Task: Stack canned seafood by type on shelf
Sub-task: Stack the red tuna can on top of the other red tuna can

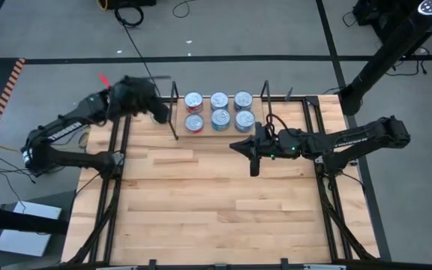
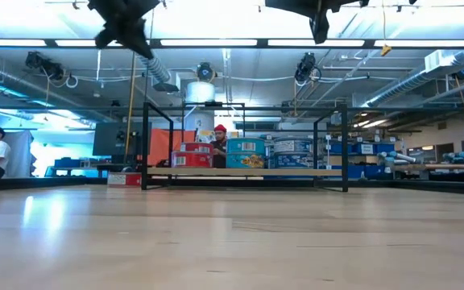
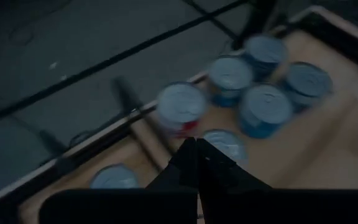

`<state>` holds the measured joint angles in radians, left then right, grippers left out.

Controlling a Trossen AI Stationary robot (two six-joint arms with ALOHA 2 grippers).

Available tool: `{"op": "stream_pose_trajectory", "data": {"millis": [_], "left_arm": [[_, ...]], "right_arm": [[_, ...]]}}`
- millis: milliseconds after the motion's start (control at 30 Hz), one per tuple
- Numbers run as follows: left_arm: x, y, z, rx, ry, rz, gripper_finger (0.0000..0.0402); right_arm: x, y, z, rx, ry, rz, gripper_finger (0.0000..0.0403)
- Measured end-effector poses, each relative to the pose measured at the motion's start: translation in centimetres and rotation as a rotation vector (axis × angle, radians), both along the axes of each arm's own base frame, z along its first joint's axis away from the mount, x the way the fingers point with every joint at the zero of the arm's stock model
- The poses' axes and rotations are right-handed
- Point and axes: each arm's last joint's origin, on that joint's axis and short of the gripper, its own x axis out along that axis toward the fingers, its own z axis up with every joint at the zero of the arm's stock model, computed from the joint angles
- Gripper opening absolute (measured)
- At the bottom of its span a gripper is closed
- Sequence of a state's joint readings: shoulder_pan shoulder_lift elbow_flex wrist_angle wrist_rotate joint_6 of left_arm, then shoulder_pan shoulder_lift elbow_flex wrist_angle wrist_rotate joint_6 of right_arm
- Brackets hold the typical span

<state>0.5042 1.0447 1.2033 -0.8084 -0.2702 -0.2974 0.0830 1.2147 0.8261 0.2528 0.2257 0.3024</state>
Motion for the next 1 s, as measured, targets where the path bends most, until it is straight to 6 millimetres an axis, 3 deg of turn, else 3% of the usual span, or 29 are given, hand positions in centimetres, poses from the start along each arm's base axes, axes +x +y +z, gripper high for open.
{"op": "stream_pose_trajectory", "data": {"millis": [100, 200, 433, 633, 767, 1000], "left_arm": [[-1.7, 1.6, -0.3, -0.045, -0.019, 0.057, 0.0], [-2.7, 3.0, -1.8, -0.108, -0.035, 0.059, 0.0], [-3.9, 5.8, -8.3, -0.242, -0.098, 0.033, 0.0], [-5.2, 6.3, -13.1, -0.221, -0.016, 0.013, 0.0], [-5.6, 6.2, -15.0, -0.201, 0.052, -0.034, 0.0], [-5.7, 7.0, -18.0, -0.304, 0.089, 0.027, 0.0]], "right_arm": [[0.2, 0.2, -0.4, 0.014, 0.013, -0.019, 0.0], [0.4, 0.4, -0.6, 0.033, 0.02, -0.029, 0.0], [0.5, 0.5, -0.7, 0.06, 0.016, -0.039, 0.0001], [0.5, 0.5, -0.7, 0.069, 0.015, -0.058, 0.0001], [0.5, 0.5, -0.7, 0.074, 0.014, -0.061, 0.0001], [0.5, 0.4, -0.8, 0.075, 0.014, -0.065, 0.0001]]}}
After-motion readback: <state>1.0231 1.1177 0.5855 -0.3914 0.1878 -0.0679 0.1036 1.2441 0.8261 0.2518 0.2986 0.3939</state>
